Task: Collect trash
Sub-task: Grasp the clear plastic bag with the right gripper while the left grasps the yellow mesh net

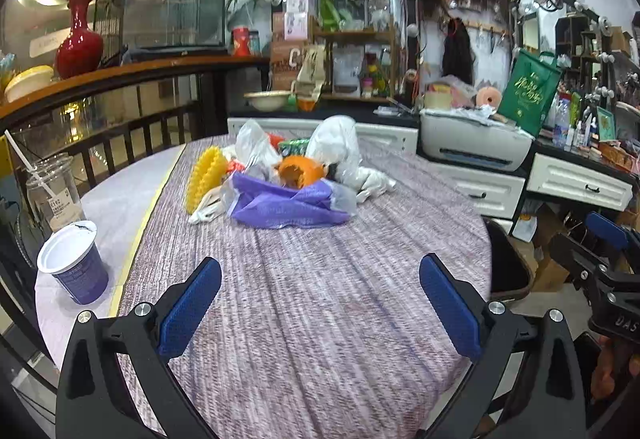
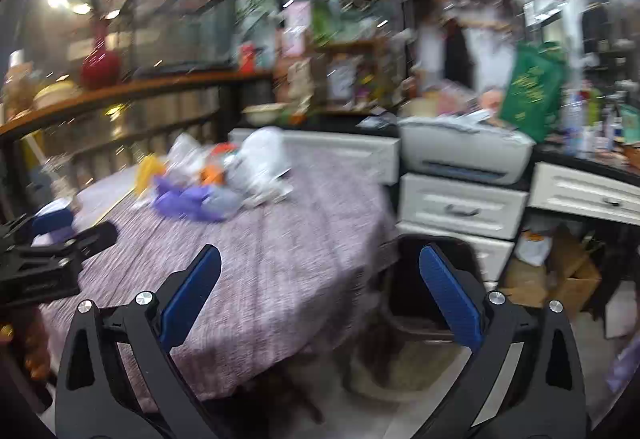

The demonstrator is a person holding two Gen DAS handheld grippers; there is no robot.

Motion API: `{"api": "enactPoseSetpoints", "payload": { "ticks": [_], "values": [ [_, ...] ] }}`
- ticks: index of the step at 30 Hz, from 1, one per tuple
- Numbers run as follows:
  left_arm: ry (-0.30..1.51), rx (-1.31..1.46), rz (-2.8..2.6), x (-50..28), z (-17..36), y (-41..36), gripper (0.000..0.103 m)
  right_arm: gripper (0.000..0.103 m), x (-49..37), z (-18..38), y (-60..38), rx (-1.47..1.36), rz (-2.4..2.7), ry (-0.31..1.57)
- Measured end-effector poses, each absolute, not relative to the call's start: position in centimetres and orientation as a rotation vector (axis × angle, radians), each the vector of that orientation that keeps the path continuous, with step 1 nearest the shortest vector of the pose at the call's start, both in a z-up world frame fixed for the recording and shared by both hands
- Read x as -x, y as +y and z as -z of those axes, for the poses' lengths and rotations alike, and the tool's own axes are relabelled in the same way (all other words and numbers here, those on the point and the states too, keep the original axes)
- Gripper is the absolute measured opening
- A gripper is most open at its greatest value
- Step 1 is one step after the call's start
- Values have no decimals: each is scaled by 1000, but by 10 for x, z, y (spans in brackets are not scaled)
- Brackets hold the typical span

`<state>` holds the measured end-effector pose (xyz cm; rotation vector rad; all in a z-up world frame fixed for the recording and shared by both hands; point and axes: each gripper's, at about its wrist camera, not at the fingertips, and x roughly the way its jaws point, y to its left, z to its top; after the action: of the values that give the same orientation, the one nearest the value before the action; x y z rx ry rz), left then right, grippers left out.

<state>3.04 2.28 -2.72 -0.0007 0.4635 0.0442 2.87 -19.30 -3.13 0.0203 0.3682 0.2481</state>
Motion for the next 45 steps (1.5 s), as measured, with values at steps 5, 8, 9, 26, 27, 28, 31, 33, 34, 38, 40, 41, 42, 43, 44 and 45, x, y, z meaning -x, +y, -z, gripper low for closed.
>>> {"api": "enactPoseSetpoints", "payload": {
  "ticks": [5, 8, 9, 26, 27, 28, 31, 33, 34, 38, 40, 41, 42, 43, 44, 45],
  "values": [
    [578, -6, -81, -55, 32, 51, 98, 98, -74, 27, -164, 4, -453, 508],
    [611, 20, -74, -61, 34, 69, 98, 98, -106, 27, -142, 31, -534, 609],
    [624, 22, -77, -63, 35, 74, 98, 98, -116, 27, -135, 39, -560, 631],
    [741, 106, -128, -109, 39, 119, 98, 96, -242, 20, -68, 98, -623, 704],
    [744, 109, -130, -113, 38, 120, 98, 94, -251, 20, -63, 104, -621, 706],
    [745, 111, -134, -116, 37, 122, 98, 90, -258, 19, -58, 111, -614, 706],
    [739, 109, -155, -125, 34, 128, 98, 83, -280, 22, -50, 106, -596, 727],
    [741, 112, -170, -131, 32, 134, 98, 82, -290, 23, -44, 94, -601, 749],
    [741, 114, -173, -134, 31, 136, 98, 81, -294, 24, -42, 96, -601, 750],
    [746, 124, -192, -146, 30, 145, 98, 72, -301, 26, -31, 130, -605, 746],
    [743, 128, -206, -152, 28, 149, 98, 64, -303, 30, -26, 151, -612, 751],
    [737, 129, -217, -156, 27, 152, 98, 55, -303, 31, -24, 160, -612, 751],
    [731, 132, -226, -159, 25, 154, 98, 51, -303, 33, -22, 169, -611, 752],
    [727, 137, -231, -162, 25, 156, 98, 49, -304, 34, -22, 172, -611, 753],
    [726, 148, -236, -165, 23, 159, 98, 47, -304, 34, -23, 167, -610, 748],
    [723, 160, -238, -168, 21, 161, 98, 46, -304, 34, -24, 161, -611, 746]
  ]
}}
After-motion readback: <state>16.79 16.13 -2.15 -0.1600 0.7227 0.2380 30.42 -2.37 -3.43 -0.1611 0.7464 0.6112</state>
